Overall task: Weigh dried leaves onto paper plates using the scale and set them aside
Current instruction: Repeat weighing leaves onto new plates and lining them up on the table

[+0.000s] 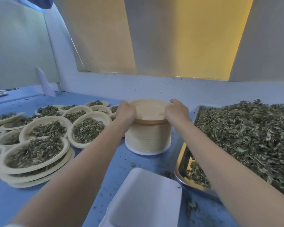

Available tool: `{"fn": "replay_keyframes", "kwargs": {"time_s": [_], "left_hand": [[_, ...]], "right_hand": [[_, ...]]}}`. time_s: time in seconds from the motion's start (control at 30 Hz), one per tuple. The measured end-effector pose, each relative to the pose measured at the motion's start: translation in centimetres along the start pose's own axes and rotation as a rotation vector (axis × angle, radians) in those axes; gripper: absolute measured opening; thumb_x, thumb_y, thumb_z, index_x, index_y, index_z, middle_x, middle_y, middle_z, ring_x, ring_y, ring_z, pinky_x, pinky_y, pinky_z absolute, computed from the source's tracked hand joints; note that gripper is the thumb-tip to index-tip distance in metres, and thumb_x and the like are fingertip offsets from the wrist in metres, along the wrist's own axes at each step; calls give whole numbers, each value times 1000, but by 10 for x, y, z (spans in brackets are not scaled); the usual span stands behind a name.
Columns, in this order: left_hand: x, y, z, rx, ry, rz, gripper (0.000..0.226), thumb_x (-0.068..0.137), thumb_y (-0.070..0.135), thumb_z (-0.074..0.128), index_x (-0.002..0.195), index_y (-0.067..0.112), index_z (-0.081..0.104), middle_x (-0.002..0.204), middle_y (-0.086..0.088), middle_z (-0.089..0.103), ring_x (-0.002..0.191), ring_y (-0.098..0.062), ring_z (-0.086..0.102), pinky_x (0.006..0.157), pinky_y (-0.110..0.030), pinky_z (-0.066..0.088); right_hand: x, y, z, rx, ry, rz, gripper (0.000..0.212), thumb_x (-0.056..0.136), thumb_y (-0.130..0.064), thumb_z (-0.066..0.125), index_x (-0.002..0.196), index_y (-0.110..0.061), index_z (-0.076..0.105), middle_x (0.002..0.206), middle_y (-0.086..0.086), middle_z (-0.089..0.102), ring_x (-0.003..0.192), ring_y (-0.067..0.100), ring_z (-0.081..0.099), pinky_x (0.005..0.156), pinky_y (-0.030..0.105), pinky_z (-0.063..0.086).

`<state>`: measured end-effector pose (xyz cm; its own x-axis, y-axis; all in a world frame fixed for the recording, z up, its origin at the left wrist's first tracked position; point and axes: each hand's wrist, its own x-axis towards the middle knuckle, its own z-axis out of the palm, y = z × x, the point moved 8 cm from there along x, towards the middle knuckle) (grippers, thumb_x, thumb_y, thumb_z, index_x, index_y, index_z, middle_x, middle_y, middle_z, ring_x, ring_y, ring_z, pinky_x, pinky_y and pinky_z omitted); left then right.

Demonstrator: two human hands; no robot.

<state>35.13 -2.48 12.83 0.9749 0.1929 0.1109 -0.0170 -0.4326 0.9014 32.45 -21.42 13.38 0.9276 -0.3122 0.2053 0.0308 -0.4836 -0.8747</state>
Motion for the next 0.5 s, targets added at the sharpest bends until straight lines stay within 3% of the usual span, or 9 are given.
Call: {"fn": "replay_keyframes", "kwargs": {"time_s": [0.13,0.23,0.33,0.4,0.5], "left_hand": [[9,10,5,17,-1,31,48,92,2,27,140,3,33,139,-15,40,109,-29,46,80,-32,38],[1,18,-3,50,17,71,45,92,0,26,136,1,36,134,-13,44,92,-23,41,71,-30,33],[-21,17,-15,34,37,103,37,91,0,26,124,-1,44,109,-13,46,78,-21,42,64,-30,33],[-44,9,-24,7,42,104,32,89,-1,26,114,-2,46,96,-14,46,70,-20,43,56,-32,33],[-81,-10,-33,-17,29,66,42,88,-1,29,127,-2,45,119,-21,52,105,-35,52,83,-41,44]], "right_hand": [[10,4,-2,33,15,21,61,90,-2,35,149,-14,25,139,11,44,66,10,50,48,24,35],[2,3,-6,22,16,7,61,89,-2,36,148,-16,28,139,11,46,55,9,47,42,21,33],[-21,-1,-12,11,25,-27,59,90,-3,35,147,-17,31,142,9,43,49,6,44,34,16,32],[-42,-4,-16,-7,16,-45,58,90,-4,35,146,-20,32,143,8,42,51,7,44,42,21,34],[-82,-2,-17,-63,-4,-73,56,90,-7,36,143,-22,35,139,8,46,67,16,52,54,28,33]]}}
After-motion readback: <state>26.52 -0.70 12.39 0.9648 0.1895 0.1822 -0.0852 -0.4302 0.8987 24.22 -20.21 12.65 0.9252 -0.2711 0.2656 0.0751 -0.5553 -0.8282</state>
